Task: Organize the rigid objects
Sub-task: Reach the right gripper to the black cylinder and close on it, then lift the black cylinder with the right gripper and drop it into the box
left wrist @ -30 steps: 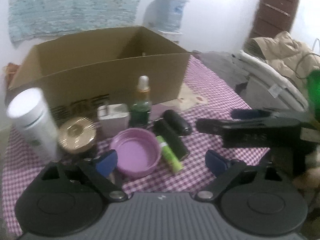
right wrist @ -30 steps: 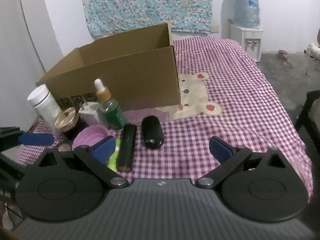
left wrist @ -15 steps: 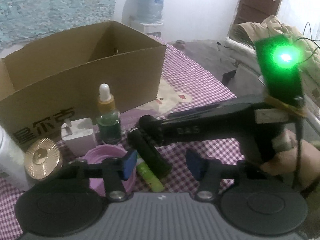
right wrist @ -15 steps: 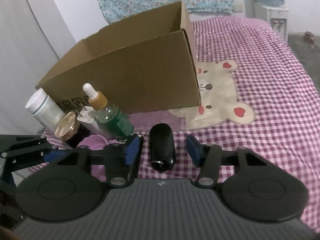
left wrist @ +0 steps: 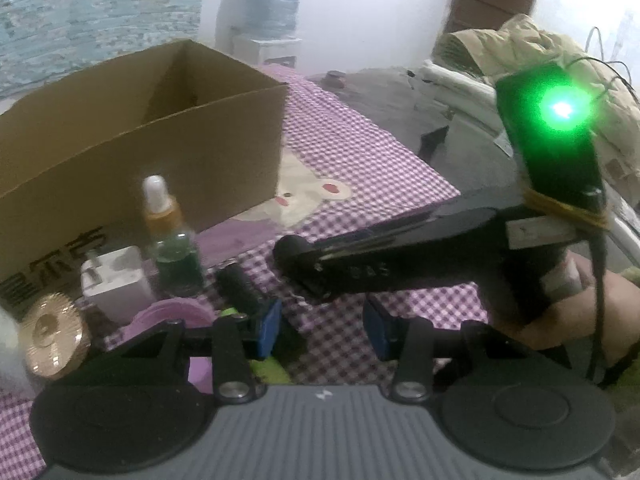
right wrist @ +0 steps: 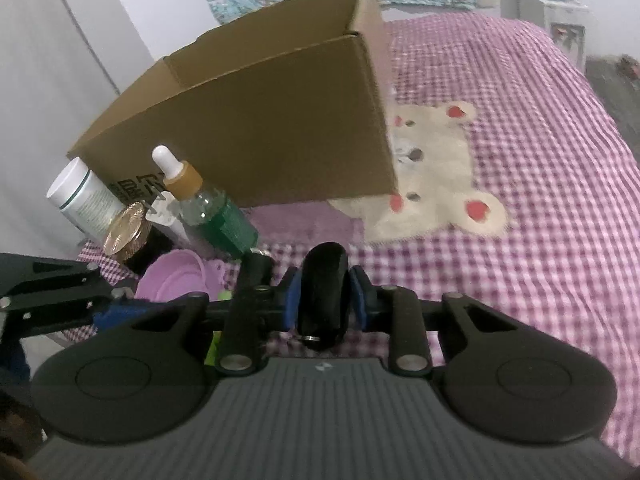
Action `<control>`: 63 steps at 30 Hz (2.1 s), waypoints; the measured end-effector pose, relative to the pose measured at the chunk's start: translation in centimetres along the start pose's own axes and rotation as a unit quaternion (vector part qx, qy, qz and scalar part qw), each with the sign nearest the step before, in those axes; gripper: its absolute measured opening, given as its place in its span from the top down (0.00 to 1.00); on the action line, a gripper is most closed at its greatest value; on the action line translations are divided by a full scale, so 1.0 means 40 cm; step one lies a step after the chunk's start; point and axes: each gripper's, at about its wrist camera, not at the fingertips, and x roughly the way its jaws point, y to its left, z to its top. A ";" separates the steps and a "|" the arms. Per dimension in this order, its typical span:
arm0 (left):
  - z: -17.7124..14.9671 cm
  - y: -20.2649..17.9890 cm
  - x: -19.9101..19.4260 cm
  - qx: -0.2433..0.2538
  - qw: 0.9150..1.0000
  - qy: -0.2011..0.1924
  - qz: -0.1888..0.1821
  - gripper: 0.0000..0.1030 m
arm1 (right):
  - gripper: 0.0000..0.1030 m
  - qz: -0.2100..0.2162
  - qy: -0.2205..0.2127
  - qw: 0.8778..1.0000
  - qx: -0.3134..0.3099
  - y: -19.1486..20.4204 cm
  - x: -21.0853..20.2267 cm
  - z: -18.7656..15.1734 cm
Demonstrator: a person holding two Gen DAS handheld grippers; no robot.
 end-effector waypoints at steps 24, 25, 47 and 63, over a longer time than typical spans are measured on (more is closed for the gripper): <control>0.052 -0.056 0.151 0.004 0.998 0.059 -0.026 0.56 | 0.78 0.135 -0.008 0.963 0.234 -0.221 -0.088 -0.093; 0.053 -0.053 0.151 0.001 0.998 0.060 -0.028 0.56 | 0.78 0.142 -0.008 0.960 0.241 -0.226 -0.087 -0.095; 0.055 -0.060 0.117 -0.001 1.000 0.019 -0.006 0.68 | 0.85 0.133 -0.028 0.960 0.246 -0.198 -0.061 -0.073; 0.154 0.001 -0.249 0.008 0.988 -0.125 0.094 0.69 | 0.85 0.188 -0.103 0.973 0.086 0.072 -0.230 0.173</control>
